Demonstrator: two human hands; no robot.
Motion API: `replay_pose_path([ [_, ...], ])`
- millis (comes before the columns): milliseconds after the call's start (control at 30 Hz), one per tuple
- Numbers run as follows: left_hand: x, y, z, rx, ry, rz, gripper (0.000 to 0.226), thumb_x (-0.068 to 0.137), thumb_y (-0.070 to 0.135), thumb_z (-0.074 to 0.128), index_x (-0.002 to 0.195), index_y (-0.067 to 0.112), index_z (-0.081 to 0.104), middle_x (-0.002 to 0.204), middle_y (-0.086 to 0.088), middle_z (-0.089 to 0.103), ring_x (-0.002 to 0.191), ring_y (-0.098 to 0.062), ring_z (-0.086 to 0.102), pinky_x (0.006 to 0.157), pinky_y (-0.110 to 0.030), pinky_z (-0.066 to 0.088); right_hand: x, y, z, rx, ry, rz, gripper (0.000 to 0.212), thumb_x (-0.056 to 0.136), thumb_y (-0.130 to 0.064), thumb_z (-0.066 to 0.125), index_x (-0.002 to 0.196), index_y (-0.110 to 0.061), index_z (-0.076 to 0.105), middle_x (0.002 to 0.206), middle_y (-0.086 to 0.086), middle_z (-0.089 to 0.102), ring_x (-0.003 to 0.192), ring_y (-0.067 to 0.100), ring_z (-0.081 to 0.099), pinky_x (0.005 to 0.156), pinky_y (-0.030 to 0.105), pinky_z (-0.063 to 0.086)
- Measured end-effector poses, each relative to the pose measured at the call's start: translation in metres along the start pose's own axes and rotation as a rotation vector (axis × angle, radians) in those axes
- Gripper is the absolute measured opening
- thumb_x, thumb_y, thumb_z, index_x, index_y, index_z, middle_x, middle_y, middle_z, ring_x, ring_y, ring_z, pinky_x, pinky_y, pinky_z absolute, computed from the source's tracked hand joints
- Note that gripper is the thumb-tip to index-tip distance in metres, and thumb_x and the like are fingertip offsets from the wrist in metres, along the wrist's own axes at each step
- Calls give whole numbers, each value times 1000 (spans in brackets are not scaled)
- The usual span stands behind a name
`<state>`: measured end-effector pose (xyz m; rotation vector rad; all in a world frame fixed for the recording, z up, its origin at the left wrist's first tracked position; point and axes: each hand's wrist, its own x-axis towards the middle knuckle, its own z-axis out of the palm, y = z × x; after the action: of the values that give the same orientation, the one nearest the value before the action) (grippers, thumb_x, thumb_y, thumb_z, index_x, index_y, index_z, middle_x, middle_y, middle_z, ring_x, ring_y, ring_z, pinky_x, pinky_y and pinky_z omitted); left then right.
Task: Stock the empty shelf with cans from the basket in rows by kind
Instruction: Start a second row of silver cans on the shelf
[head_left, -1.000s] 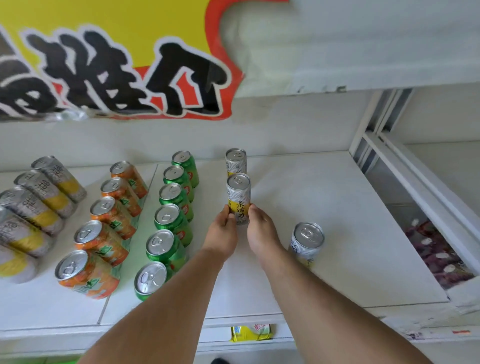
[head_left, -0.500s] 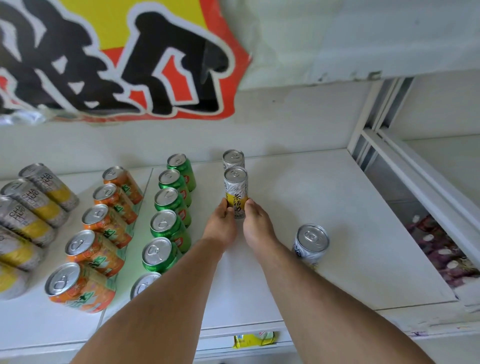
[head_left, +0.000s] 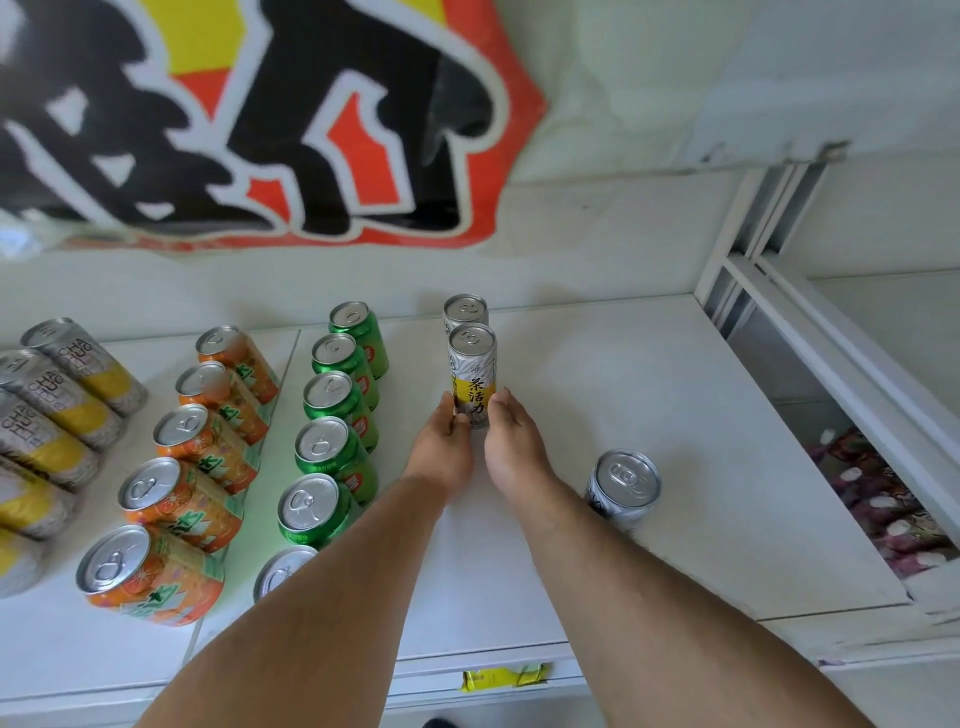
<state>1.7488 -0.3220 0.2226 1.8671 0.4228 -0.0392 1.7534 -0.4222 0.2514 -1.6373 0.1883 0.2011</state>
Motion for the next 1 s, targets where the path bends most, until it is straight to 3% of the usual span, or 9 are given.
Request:
replay_pose_path([
  [133,-43,6,-1,-64,-9,-43,57,105,27,41,159,28,23,152,3,48,143,-16,42,119,-31,31,-45,0,-4,48,-44,47,47,111,-31,39,155,-12,44,158,6,48,146,20,43,114,20,26],
  [200,-70,4,-2,-66,-20,-51,56,105,26,41,159,27,26,150,7,47,141,-12,43,117,-27,31,-75,9,-12,97,-96,98,53,105,-45,46,151,-20,50,155,-1,52,142,14,49,123,33,33],
  [400,-132,1,7,-56,-62,-49,51,106,29,45,156,24,35,157,8,40,143,-12,41,122,-38,29,-145,37,-83,48,-191,82,50,97,-54,57,142,-31,60,141,-20,58,138,2,51,124,36,34],
  [467,-144,3,18,-23,-86,-30,49,105,27,47,153,21,40,156,5,44,141,-13,45,122,-38,30,-158,42,-110,63,-159,85,42,86,-58,63,120,-33,71,126,-18,69,126,2,60,117,35,43],
  [533,-155,8,28,4,-114,-14,48,105,25,48,152,20,43,153,7,47,138,-13,47,121,-36,31,-168,44,-131,121,-91,78,20,99,-32,63,100,-16,76,103,-3,74,107,13,69,100,35,52],
  [633,-167,14,45,6,-170,-11,48,105,22,48,153,20,42,153,5,47,138,-11,46,121,-32,31,-168,43,-154,165,181,96,15,101,-7,59,94,0,71,90,10,75,88,25,70,79,35,53],
  [800,-174,21,59,-1,-214,-46,55,104,16,48,157,23,34,154,5,42,143,-10,40,120,-31,31,-146,39,-165,32,202,126,32,101,-17,53,129,-21,67,128,2,68,121,23,64,112,46,48],
  [900,-175,22,61,35,-276,-23,56,102,12,45,155,30,37,154,9,45,141,-4,41,114,-25,35,-132,36,-157,-26,75,62,31,101,-15,46,111,-28,72,113,8,71,109,28,66,108,48,48],
  [1000,-176,24,60,20,-311,33,59,97,2,40,142,38,52,137,16,61,127,-1,53,94,-13,40,-124,40,-146,-8,30,42,51,105,-14,45,92,-54,74,98,-22,75,89,1,63,95,31,47],
])
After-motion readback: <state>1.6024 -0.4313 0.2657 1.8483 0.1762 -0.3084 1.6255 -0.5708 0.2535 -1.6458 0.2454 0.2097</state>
